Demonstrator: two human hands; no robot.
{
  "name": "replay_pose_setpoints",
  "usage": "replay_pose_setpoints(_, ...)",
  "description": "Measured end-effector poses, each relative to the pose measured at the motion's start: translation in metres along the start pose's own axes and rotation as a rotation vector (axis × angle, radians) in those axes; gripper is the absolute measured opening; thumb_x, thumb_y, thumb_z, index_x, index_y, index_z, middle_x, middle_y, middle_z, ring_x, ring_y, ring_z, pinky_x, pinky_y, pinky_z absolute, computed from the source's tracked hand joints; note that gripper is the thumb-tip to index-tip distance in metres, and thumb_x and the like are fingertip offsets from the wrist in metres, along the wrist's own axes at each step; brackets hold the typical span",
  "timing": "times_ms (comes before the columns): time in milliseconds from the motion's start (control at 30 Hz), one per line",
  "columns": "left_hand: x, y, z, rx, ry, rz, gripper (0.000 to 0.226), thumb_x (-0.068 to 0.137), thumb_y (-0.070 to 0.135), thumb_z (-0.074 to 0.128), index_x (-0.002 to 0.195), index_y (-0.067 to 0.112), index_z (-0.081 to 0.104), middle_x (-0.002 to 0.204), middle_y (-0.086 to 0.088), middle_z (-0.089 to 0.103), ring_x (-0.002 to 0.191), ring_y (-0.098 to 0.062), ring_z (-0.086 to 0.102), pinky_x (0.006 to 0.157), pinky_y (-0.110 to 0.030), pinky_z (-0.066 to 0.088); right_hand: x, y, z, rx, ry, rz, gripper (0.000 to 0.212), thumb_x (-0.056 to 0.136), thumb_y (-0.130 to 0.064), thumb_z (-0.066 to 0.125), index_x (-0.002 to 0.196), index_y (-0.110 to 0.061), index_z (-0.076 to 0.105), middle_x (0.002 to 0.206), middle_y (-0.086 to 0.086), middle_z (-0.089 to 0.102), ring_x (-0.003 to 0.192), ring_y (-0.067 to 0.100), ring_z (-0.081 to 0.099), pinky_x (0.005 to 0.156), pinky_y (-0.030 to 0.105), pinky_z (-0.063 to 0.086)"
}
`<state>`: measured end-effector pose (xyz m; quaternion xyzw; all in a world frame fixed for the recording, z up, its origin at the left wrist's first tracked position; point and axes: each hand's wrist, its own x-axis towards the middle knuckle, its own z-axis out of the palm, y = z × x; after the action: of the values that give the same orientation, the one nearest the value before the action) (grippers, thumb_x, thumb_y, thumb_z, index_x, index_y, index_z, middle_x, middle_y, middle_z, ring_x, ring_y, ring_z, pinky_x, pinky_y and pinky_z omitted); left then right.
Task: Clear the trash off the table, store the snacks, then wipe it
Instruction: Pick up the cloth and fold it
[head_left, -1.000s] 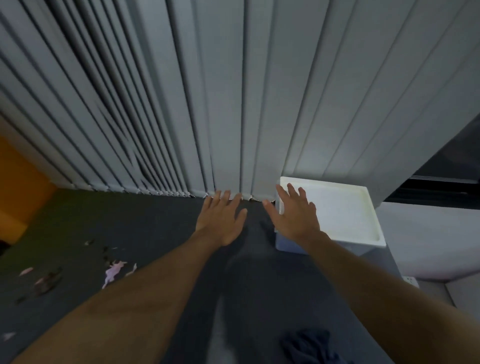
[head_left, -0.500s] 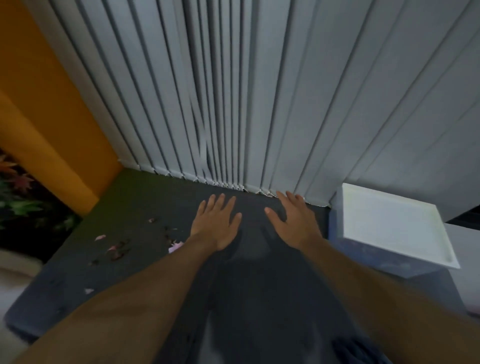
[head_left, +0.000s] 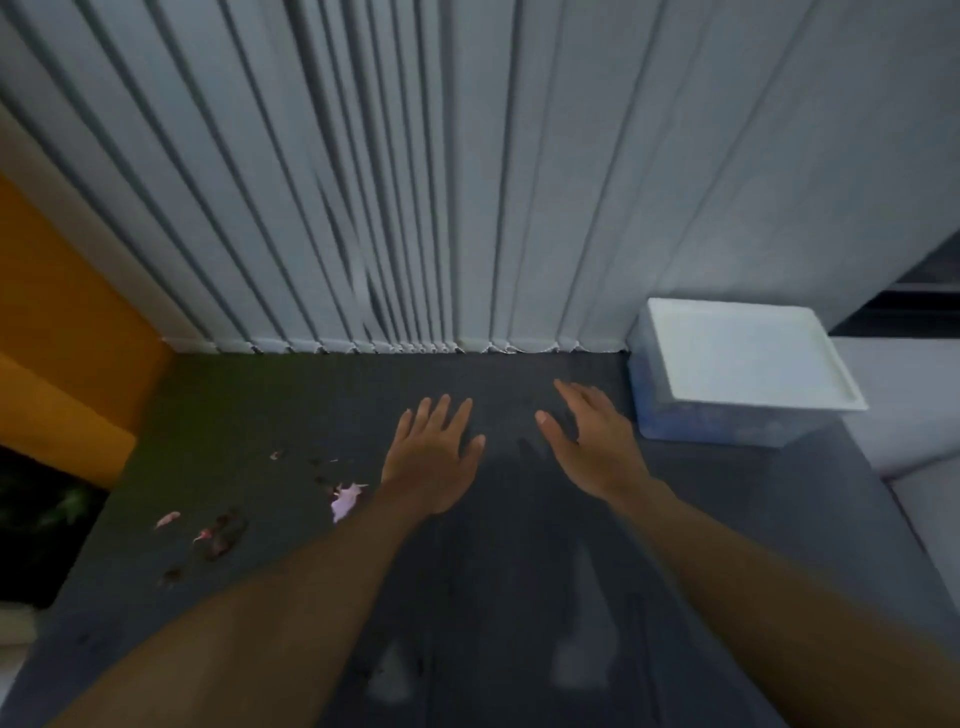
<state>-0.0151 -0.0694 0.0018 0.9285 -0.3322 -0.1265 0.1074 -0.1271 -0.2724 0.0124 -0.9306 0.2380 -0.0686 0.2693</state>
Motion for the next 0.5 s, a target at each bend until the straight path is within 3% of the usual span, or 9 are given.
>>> replay_pose_setpoints(167,0.012,0.065,0.029,0.027,-0.117,0.155,0.065,0.1,0.058,0.018,0.158,0.031,0.008,0.166,-0.002,0.007,0.153,-0.023,0.0,0.124,-0.042,0.0,-0.044,0.069,-0.035,-0.035,0.047,0.128,0.061,0.099,-0.055,0.042,0.15,-0.02,0.041,0.149,0.007,0.045,0.139,0.027,0.038,0.11,0.054,0.037)
replay_pose_setpoints(300,0.018,0.126,0.053,0.024,-0.197,0.252,0.064,0.101,0.056,0.02,0.158,0.028,0.01,0.166,-0.002,0.007,0.153,-0.022,0.001,0.124,-0.041,-0.001,-0.079,0.132,-0.059,-0.052,0.041,0.232,0.058,0.101,-0.051,0.043,0.15,-0.02,0.039,0.15,0.004,0.044,0.138,0.027,0.037,0.109,0.054,0.037)
replay_pose_setpoints(500,0.013,0.205,0.104,-0.012,-0.372,0.372,0.064,0.101,0.05,0.033,0.157,0.022,0.02,0.164,-0.005,0.02,0.151,-0.021,0.017,0.124,-0.041,0.006,-0.128,0.217,-0.075,-0.087,-0.04,0.361,0.053,0.101,-0.033,0.048,0.152,-0.022,0.036,0.154,0.003,0.04,0.14,0.027,0.036,0.111,0.049,0.037)
